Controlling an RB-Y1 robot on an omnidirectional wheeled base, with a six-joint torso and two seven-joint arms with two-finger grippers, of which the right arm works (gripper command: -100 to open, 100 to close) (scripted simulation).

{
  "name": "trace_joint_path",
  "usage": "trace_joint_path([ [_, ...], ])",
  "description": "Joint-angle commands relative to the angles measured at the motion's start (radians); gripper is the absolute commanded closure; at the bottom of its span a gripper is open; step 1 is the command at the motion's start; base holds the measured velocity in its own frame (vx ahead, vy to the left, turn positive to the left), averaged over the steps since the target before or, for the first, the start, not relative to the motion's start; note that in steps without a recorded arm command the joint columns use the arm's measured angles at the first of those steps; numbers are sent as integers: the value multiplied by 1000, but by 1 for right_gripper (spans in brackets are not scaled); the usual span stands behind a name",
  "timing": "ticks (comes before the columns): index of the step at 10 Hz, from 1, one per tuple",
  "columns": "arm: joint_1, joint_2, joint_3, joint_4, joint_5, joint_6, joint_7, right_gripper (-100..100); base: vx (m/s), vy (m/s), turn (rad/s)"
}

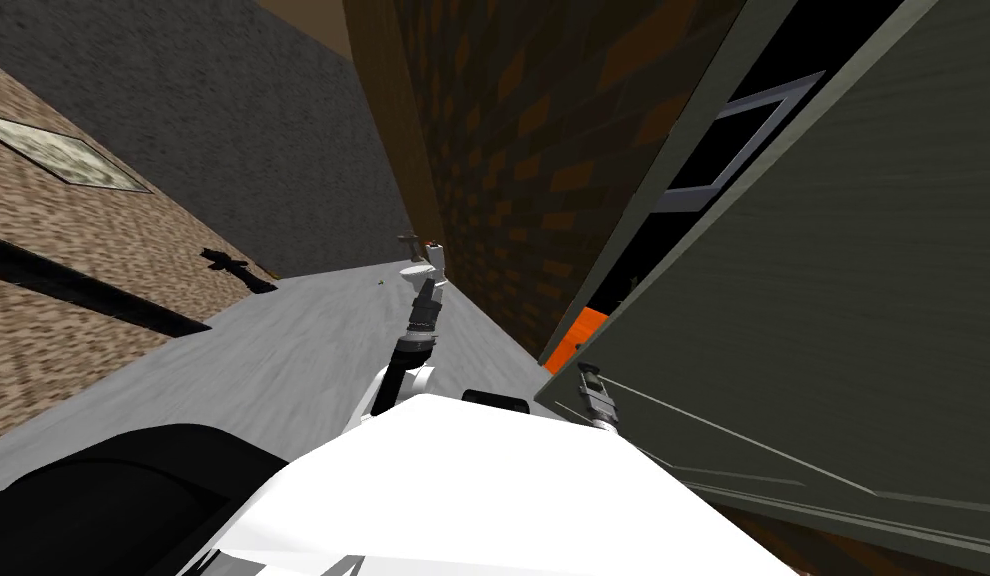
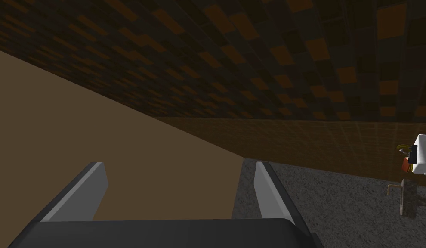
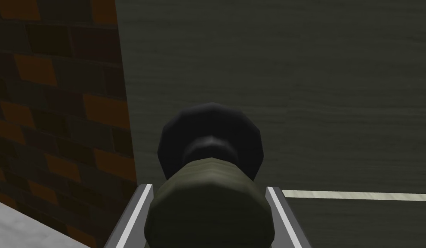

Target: Pull the door open

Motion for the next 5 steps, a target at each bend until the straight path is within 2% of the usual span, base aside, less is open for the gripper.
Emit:
trace_joint_path([
  [1,9,-15,20,1,12,-22,-23,100,-269,-24,152],
  [5,31,-54,64,3,38,-65,-73,100,-233,-33,119],
])
